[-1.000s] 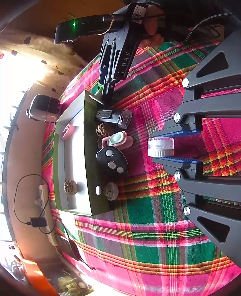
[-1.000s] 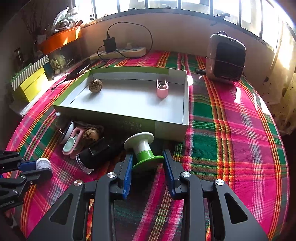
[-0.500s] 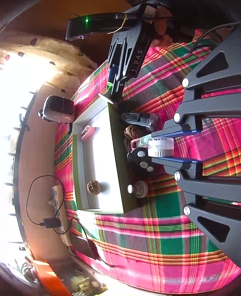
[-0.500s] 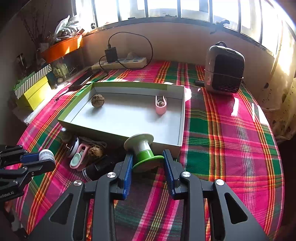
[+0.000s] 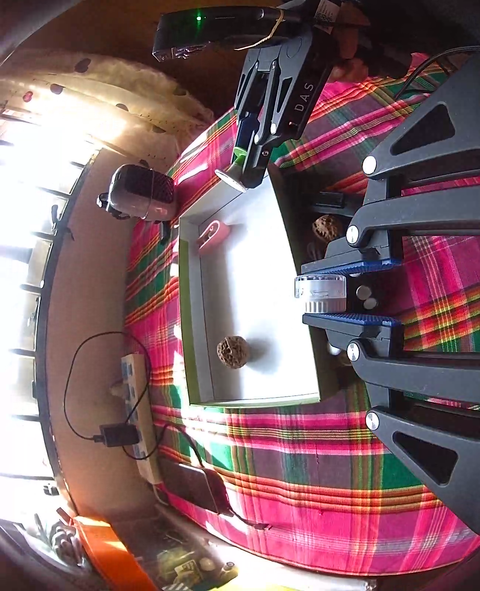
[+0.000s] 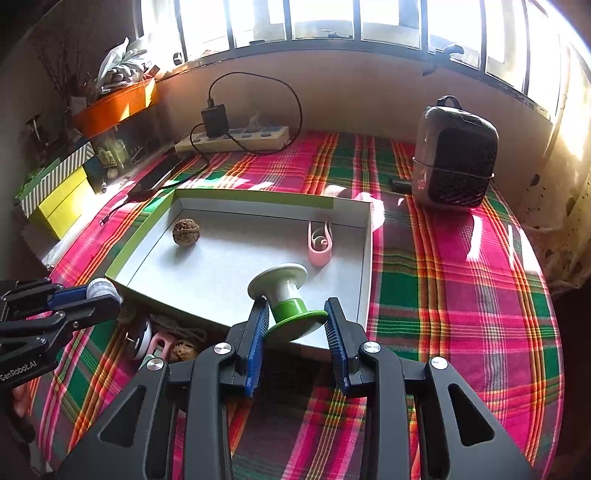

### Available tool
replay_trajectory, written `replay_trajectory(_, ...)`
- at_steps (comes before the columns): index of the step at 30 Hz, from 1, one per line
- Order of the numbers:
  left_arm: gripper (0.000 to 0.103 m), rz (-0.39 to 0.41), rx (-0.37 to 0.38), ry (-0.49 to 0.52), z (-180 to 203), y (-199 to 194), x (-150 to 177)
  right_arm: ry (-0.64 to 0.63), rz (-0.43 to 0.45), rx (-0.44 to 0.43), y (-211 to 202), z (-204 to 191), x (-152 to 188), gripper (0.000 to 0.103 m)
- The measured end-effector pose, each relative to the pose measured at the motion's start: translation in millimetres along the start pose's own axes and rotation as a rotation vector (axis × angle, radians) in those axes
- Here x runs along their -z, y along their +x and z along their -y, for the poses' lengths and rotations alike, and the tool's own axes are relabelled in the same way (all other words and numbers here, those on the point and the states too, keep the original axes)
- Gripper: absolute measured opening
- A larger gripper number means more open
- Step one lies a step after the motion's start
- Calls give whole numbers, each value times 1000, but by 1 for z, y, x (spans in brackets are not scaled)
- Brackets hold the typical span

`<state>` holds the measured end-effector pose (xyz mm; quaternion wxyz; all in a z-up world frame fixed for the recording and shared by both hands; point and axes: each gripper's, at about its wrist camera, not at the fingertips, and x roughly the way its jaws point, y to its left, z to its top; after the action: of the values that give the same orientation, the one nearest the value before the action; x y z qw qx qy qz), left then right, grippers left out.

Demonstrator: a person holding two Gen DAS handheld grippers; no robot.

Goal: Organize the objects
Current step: 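Carry the jar with the left tool while the right tool carries the spool into the box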

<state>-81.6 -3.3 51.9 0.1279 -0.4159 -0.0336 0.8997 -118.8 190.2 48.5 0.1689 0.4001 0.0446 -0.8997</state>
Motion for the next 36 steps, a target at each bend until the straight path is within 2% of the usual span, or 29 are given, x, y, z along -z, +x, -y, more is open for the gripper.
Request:
replay_trajectory(14,17,-26,-41,-55,-21,35,-24,-65,-41,-109,51,-22,-50,33)
replay_trajectory(24,17,-53,-67,-57,-27,53,-31,-116,-78,-137,88,-37,-71,33)
replay_trajectory(36,17,-73,-86,-73,-30,67,-34,-161,-120,-153,112,-53,-80,33)
